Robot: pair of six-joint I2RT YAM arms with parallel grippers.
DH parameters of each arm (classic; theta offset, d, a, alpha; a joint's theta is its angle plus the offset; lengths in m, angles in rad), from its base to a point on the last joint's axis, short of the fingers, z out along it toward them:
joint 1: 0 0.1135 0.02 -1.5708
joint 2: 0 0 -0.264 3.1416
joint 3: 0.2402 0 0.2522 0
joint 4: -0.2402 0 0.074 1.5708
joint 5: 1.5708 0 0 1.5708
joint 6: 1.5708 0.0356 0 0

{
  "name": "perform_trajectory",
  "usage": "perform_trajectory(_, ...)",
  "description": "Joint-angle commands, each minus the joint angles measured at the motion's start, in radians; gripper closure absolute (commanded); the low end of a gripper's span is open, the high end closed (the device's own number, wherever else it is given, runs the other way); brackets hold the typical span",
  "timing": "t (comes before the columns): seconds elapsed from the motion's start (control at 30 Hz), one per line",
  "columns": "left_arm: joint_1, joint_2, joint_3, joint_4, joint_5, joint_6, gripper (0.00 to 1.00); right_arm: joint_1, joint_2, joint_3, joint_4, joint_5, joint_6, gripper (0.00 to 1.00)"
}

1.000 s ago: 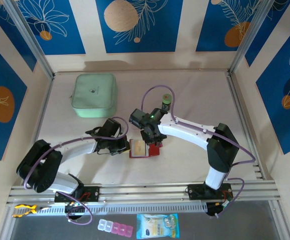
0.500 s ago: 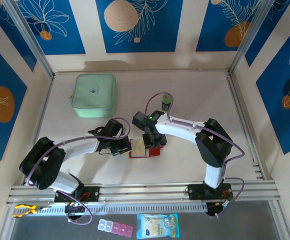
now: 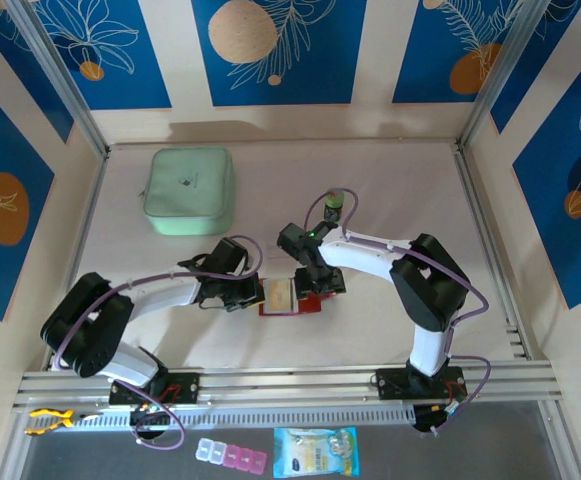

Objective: Take the credit cards out of the card holder

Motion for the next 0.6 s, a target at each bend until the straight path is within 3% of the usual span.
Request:
perform_trajectory(0.0,-0.012,0.014,0.018,0.003,0.001,0.001,0.95,-0.007,0.018,-0.019,0.018,-0.023,0.003,0.24)
perform_trajectory(0.3,-0.011,0.024,0.016,0.005,-0.003,0.001,0.95,-0.028,0.049,-0.074,0.087,-0.078,0.000,0.18)
perform_trajectory(0.4,-0.011,0.033,0.019,0.006,-0.002,0.000,0.95,-0.027,0.069,-0.088,0.096,-0.084,-0.003,0.09)
perform_trajectory(0.57,-0.012,0.044,0.030,0.002,-0.005,0.006,0.95,-0.026,0.089,-0.109,0.105,-0.090,-0.001,0.09)
